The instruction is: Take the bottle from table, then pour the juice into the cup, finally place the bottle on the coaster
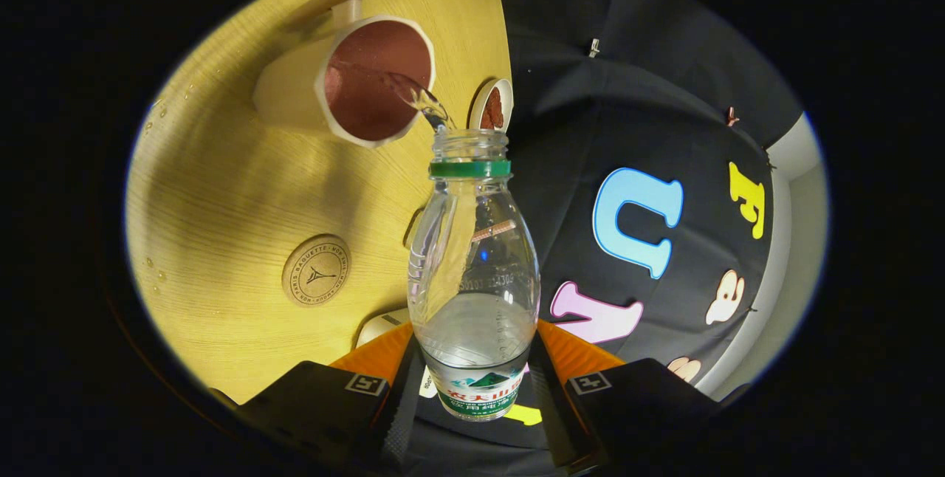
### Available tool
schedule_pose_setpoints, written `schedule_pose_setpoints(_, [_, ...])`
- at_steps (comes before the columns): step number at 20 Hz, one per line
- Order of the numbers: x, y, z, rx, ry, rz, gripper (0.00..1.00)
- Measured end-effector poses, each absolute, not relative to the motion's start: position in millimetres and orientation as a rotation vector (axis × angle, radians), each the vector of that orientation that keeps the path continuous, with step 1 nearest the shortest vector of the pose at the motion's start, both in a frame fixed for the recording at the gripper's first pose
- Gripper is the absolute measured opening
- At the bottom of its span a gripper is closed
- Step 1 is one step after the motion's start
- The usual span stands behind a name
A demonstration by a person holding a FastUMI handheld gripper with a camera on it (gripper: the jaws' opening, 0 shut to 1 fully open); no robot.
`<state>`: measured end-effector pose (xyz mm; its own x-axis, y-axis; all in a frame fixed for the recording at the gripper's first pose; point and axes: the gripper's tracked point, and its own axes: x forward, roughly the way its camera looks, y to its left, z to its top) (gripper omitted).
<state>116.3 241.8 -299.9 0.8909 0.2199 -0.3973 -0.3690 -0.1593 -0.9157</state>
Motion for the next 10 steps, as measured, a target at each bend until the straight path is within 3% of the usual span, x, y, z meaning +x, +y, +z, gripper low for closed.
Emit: schedule_pose_setpoints(10, [123.0,238.8,-285.5,-1.737,0.027,0.459,0.74])
